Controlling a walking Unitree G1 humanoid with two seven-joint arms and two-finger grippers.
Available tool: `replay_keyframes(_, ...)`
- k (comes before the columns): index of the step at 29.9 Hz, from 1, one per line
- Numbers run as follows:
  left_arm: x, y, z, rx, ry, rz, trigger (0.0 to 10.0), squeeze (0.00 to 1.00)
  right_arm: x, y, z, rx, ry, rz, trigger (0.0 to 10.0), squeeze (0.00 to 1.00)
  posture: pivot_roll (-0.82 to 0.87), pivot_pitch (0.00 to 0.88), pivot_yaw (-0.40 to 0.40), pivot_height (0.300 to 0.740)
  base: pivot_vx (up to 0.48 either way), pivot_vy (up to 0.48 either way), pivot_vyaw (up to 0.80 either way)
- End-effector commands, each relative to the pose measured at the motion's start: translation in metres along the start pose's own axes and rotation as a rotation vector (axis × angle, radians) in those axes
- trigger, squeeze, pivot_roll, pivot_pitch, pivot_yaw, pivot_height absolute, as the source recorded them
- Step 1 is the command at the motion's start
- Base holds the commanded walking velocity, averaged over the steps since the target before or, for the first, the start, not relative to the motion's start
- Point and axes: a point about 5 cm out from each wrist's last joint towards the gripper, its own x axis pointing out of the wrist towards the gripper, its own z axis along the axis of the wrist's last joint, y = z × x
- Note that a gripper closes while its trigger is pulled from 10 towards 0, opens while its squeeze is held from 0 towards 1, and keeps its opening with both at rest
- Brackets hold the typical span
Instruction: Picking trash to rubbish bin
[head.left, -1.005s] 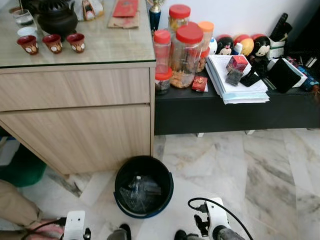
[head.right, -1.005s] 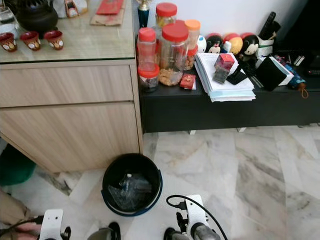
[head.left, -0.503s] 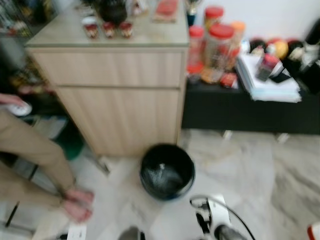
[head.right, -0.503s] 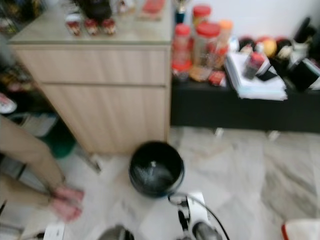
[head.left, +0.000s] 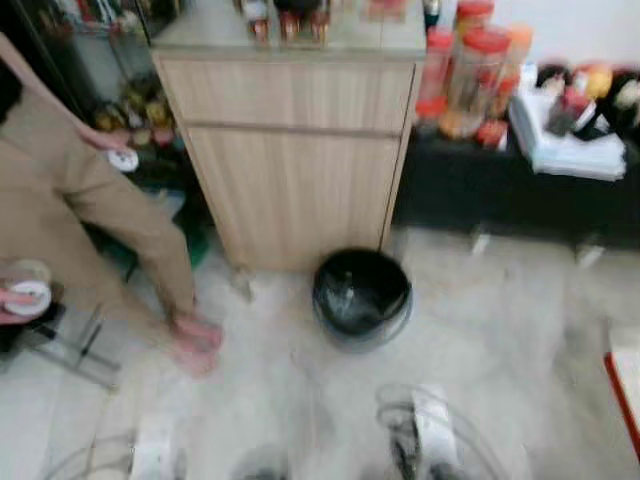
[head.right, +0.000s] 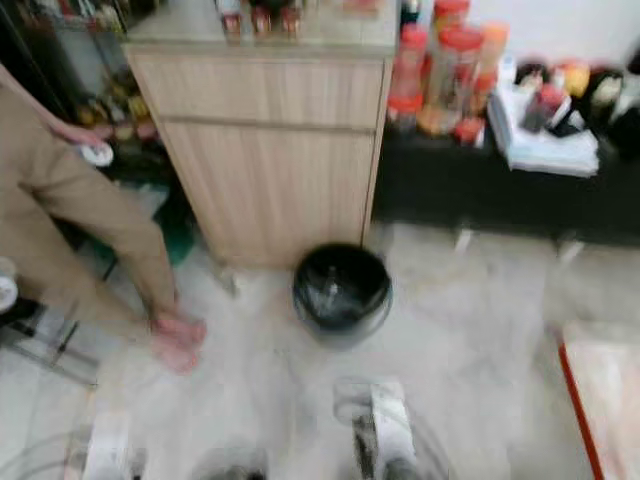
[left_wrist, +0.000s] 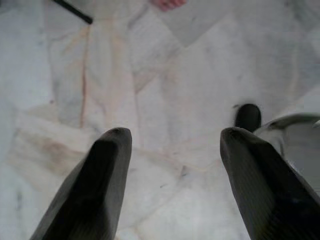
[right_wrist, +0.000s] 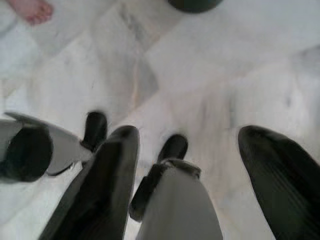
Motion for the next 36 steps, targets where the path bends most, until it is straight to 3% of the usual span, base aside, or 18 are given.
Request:
replay_keyframes(1,-0.0018,-0.0010,-0.0070,0.005,0.027,-0.001,10.0,0.00,-0.0001,-0.0042,0.0025,0.009,-0.009,-0.015,10.0,0.00,0.12,0.163,-0.030,0.740,0.000,0.000,0.00)
replay_keyframes(13,-0.0018,-0.0021,-0.0064,0.015,0.022,-0.009,10.0,0.00,-0.0002,-0.0041,0.0011,0.032,-0.003,-0.020,10.0,0.00,0.11,0.165,-0.030,0.740,0.000,0.000,0.00)
replay_keyframes(36,-0.0030,-0.0006,-0.0108,0.037,0.035,-0.020,10.0,0.00,-0.0001,-0.0017,-0.0004,0.028,0.004,-0.012,10.0,0.00,0.11,0.145,-0.021,0.740,0.000,0.000,-0.78)
